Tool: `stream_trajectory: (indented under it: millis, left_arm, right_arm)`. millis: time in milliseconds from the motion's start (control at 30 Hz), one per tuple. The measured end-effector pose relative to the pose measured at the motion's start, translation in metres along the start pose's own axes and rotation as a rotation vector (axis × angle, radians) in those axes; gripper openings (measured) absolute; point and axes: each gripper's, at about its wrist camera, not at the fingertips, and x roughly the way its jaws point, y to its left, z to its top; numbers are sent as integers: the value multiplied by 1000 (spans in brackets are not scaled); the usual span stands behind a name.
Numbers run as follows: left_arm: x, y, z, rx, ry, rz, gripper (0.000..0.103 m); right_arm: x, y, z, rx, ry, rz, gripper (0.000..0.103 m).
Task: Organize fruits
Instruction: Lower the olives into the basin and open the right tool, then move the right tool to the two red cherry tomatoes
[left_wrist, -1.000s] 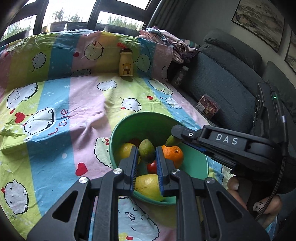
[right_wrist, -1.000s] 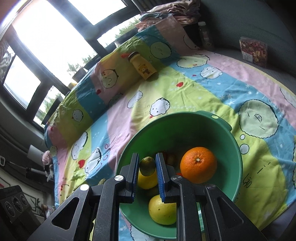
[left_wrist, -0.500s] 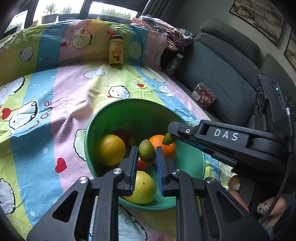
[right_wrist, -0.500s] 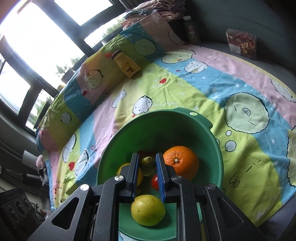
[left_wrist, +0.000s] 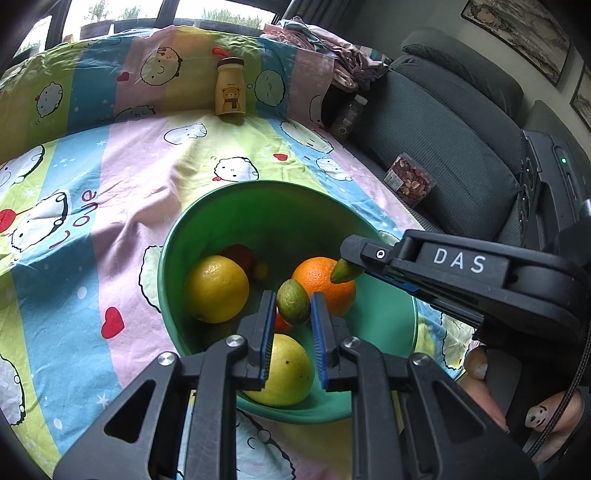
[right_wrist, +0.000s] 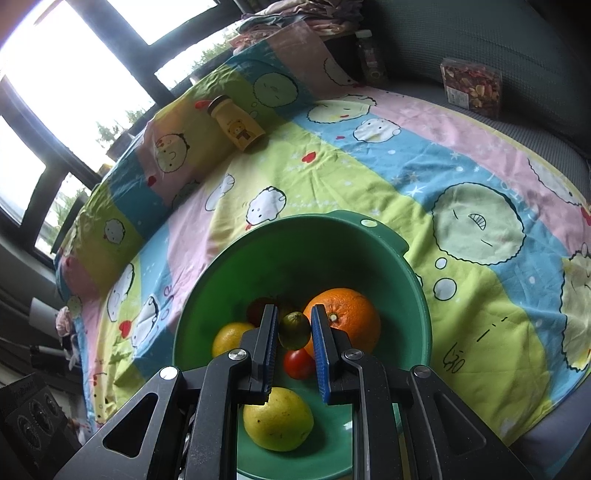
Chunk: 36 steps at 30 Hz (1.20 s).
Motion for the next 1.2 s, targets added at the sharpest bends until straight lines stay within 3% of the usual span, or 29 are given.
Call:
stream_trajectory:
  millis: [100, 167, 200, 267, 467, 667, 867, 1000, 1200]
  left_arm:
    - [-1, 0, -1, 0, -5, 7, 27]
    - [-5, 2, -1, -8, -19, 5, 46]
    - [-8, 3, -2, -14, -27, 1, 49]
    - [-15, 6, -3, -18, -36, 6, 56]
    - [-54, 26, -16, -51, -68, 69, 74]
    - [-106, 68, -43, -134, -99, 208, 82]
    - [-154, 112, -82, -218, -114, 338, 84]
    - [-173, 130, -104, -261, -110, 374, 84]
    - [-180, 140, -128, -289, -103, 362, 84]
  right_arm:
    - [-1, 1, 0, -4, 2, -5, 21]
    - [-1, 3, -1, -8, 5, -14, 26]
    - [-2, 4, -1, -11, 4, -17, 29]
    - [-3, 7, -2, -22, 0, -12, 46]
    - [-16, 26, -10, -85, -21, 30, 66]
    - [-29, 54, -28, -190, -22, 98, 71]
    - [-25, 72, -64, -242, 58, 159, 71]
    - [-21, 87, -89, -307, 101, 144, 71]
    - [-17, 99, -124, -382, 163, 169, 71]
